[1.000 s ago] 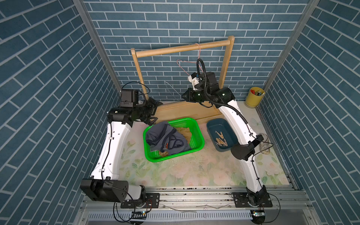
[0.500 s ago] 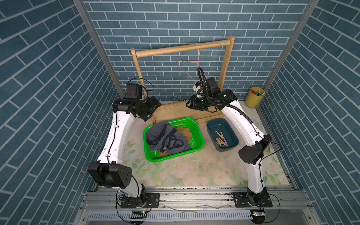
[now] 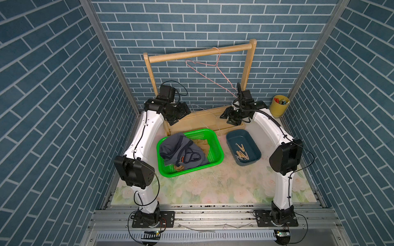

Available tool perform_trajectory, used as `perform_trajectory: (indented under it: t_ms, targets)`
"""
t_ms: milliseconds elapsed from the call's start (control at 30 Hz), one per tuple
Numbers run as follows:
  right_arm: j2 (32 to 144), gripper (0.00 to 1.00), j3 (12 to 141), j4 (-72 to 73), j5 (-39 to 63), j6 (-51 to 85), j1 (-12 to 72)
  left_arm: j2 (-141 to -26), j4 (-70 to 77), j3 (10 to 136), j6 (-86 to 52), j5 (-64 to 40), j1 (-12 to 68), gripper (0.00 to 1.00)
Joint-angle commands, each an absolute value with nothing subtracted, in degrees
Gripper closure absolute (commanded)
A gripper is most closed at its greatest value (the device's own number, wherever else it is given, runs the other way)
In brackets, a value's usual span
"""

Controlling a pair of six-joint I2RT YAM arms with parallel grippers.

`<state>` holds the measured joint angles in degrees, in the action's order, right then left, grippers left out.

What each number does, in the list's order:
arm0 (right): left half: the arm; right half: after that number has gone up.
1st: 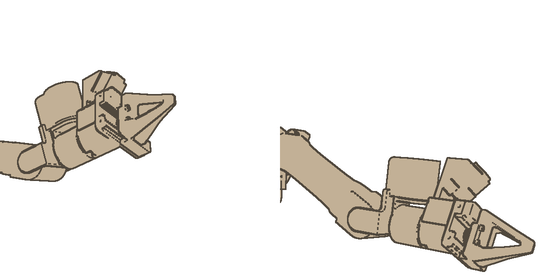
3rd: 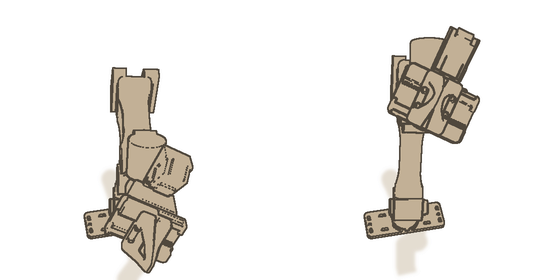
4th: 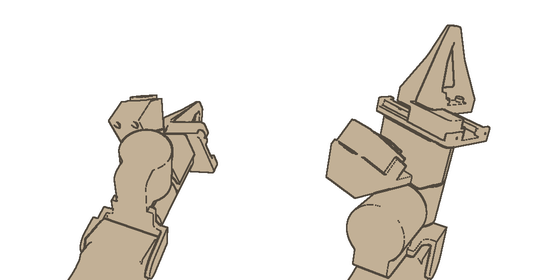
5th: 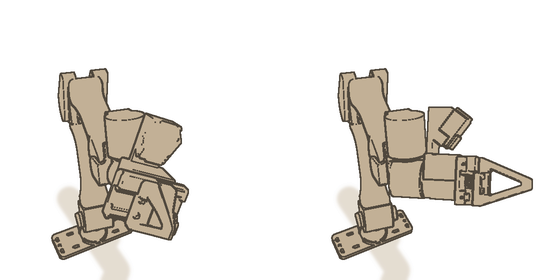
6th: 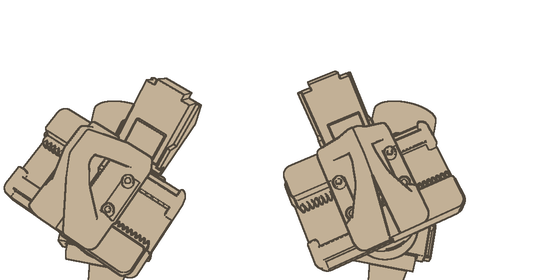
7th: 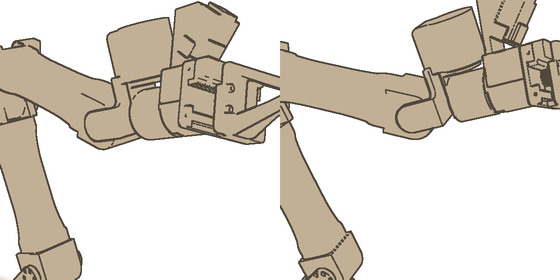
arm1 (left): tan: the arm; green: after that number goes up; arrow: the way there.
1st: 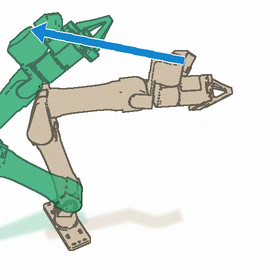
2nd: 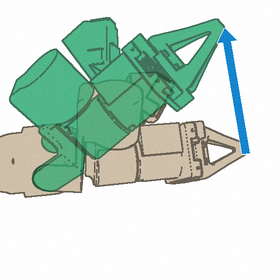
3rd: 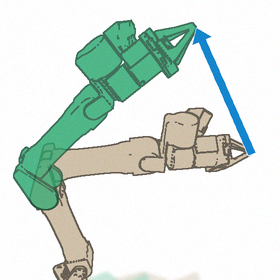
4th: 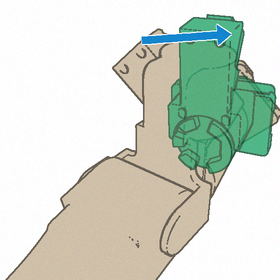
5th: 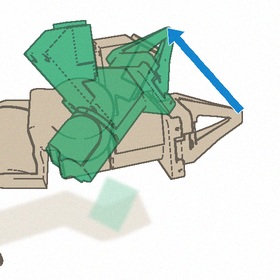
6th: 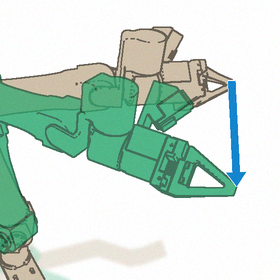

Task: Remove the clothespins securing tank tops to the hanger
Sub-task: Pick up the hanger at the center of the board.

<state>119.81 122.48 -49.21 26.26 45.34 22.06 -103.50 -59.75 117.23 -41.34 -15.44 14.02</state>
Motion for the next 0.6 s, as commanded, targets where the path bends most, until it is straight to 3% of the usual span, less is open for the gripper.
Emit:
perform_trajectory:
  t_ms: [0, 167, 567]
  targets:
    - [124.5, 0.4, 125.9, -47.5, 33.0, 47.4, 21.0, -102.2, -62.3, 117.1, -41.0, -14.7, 14.5, 0.12]
    - [130.9, 0.41, 125.4, -47.6, 35.5, 45.6, 21.0, -100.3, -64.8, 116.7, -40.5, -13.9, 14.7, 0.12]
    - [126.0, 0.42, 107.5, -36.7, 35.6, 48.5, 21.3, -94.1, -62.7, 106.7, -41.8, -14.0, 14.8, 0.12]
